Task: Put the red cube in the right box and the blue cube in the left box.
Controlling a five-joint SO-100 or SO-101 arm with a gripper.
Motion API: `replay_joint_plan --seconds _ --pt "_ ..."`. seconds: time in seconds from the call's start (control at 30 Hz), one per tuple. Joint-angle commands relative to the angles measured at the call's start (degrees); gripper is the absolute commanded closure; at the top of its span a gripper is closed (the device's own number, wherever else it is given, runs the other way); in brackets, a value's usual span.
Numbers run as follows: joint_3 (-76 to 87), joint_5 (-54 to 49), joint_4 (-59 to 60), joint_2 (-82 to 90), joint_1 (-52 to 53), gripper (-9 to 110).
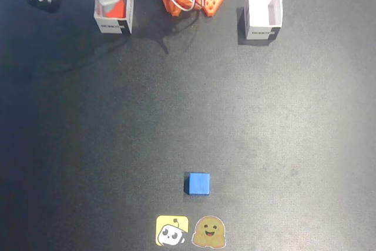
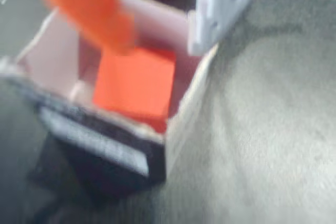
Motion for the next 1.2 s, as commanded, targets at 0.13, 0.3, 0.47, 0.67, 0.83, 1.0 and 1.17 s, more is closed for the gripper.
replay_joint_plan --seconds 0.13,0.3,0.47,0.67,0.83,1.0,1.17 --pt "-1.6 -4.4 -1.2 8.0 -8.8 101" --pt "-3.6 -4.4 -1.3 8.0 -18.6 101" --pt "-4.1 -2.5 -1.8 12.1 -30.7 101" --pt "-3.0 -3.5 -5.1 14.3 -44.8 101" --pt "1.1 -1.1 -6.2 22.1 -55.8 101" --pt "4.5 2.3 -6.3 26.6 -63.8 101" --pt "4.7 3.0 -5.2 27.2 -68.1 101"
